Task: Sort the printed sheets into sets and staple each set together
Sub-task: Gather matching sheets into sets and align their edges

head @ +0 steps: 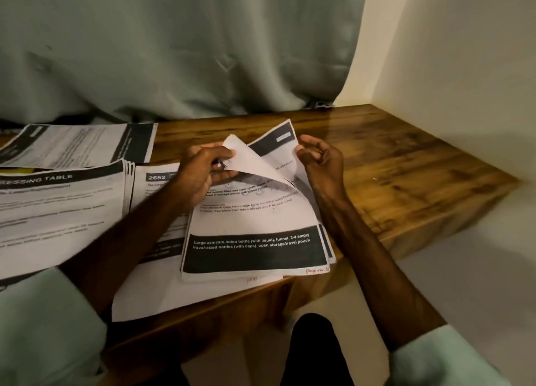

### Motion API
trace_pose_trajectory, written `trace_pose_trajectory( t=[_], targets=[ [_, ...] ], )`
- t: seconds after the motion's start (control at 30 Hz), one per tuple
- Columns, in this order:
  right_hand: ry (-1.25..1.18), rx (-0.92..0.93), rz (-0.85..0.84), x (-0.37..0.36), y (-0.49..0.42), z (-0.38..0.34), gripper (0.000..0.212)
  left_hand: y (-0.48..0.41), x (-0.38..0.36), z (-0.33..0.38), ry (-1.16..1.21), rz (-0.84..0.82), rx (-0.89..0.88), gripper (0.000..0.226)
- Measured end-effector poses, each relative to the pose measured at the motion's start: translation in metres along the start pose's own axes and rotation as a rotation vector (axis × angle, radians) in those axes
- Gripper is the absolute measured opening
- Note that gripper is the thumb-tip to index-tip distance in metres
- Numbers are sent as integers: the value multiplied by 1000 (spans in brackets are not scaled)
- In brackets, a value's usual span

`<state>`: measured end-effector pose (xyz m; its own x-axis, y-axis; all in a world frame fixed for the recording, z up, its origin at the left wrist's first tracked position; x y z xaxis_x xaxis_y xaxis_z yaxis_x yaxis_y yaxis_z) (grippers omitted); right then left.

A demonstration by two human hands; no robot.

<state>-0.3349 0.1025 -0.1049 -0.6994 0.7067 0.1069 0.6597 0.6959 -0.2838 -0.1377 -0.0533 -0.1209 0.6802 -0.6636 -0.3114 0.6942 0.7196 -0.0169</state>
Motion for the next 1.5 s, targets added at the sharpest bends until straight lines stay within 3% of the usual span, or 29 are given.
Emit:
trace_pose_trajectory(
  t=[0.23,0.57,0.73,0.8,0.9,1.0,1.03,1.1,1.17,1.23,1.3,1.33,1.4,1.5],
  targets=[
    [-17,-66,-27,0,3,8,41,-7,21,5,7,59,19,11],
    [190,-104,-199,-11,10,19,13,-9,25,1,160,57,51,10],
    [171,-94,-347,-34,20,-9,47,-5,14,-3,201,40,71,12],
    [170,-135,-469,-47,27,-19,45,-2,8,-1,230,24,62,11],
    [391,-81,-607,-60,32,-29,37,0,4,-1,275,12,64,11],
    [678,65,-513,-64,24,-32,53,-1,-1,1,340,-25,59,11],
    [699,89,-468,-64,21,-33,50,-1,-4,3,359,-58,52,13],
    [640,67,-378,-54,16,-32,36,0,-10,11,303,-121,15,27],
    [516,9,-329,-40,10,-28,30,1,-4,28,37,-80,-160,44],
    [349,-6,-307,-27,7,-34,26,10,10,57,-393,104,-464,50],
    [174,17,-291,-14,11,-49,18,18,17,74,-693,280,-614,68],
    [87,32,-289,-10,14,-57,18,16,21,74,-705,300,-571,81],
    [-38,62,-276,-2,18,-73,19,7,19,67,-433,145,-352,91],
    [-80,127,-242,6,22,-95,17,10,-13,62,-40,-217,-140,54]
  ],
)
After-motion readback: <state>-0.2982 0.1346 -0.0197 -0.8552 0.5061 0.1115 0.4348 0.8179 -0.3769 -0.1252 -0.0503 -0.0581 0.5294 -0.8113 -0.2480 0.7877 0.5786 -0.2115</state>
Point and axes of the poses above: each hand's wrist, its own y-axis away from the middle knuckle, its own x-axis out of the back of the hand, z = x × y, the point moved 8 cm from there along -y, towards the middle knuckle, and after that the axes turned 10 degrees about -z, right-handed, at the moved point
